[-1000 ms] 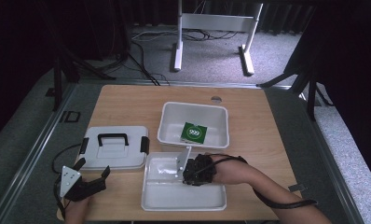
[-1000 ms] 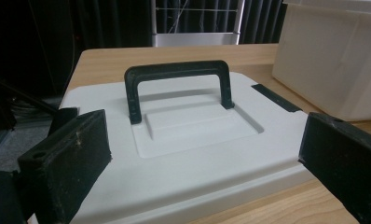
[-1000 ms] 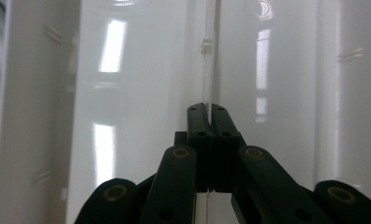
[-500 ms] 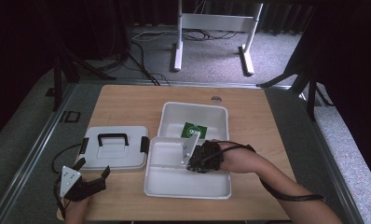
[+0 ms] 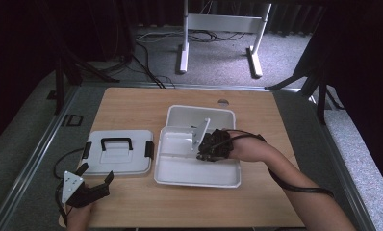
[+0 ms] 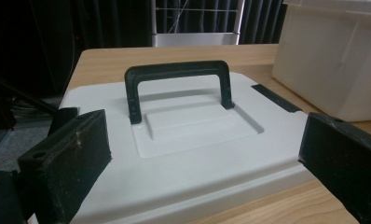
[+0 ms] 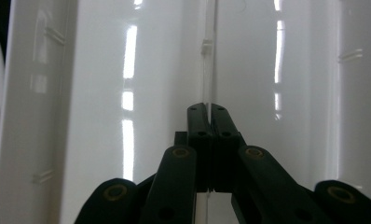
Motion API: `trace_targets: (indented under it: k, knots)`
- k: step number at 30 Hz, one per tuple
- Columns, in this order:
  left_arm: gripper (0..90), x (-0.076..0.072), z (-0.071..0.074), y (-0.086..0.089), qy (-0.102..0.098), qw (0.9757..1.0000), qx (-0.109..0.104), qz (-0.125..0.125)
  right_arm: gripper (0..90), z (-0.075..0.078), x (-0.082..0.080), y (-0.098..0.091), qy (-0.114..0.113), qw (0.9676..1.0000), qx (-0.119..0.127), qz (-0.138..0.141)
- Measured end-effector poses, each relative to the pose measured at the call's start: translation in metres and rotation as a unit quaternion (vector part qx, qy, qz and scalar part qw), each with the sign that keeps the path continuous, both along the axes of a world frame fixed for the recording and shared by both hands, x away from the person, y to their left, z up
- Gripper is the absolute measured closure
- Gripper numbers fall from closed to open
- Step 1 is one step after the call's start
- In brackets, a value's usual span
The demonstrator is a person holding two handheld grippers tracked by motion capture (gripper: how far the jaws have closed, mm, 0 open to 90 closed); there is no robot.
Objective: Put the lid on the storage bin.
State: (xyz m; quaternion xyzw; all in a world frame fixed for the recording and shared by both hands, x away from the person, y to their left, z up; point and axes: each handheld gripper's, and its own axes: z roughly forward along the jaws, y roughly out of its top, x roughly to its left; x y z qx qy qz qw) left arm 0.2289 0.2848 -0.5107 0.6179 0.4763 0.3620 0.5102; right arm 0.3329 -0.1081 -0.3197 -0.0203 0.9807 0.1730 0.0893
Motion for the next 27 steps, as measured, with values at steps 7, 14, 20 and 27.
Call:
trace_targets:
  k: [7,14,20,27]
  knots:
    - [1.8,0.000,0.000,0.000,0.000,1.0000,0.002,-0.001,88.6,0.000,0.026,-0.007,-0.001,0.9996,0.004,-0.028]
    - [1.8,0.000,0.000,0.000,0.000,1.0000,0.001,-0.001,88.6,0.006,0.051,-0.019,0.000,0.9987,0.010,-0.051]
    - [1.8,0.000,0.000,0.000,0.000,1.0000,0.001,0.000,88.6,0.007,0.071,-0.026,0.003,0.9978,0.006,-0.066]
    - [1.8,0.000,0.000,0.000,0.000,1.0000,0.000,0.000,88.6,0.003,0.088,-0.029,0.009,0.9971,0.014,-0.075]
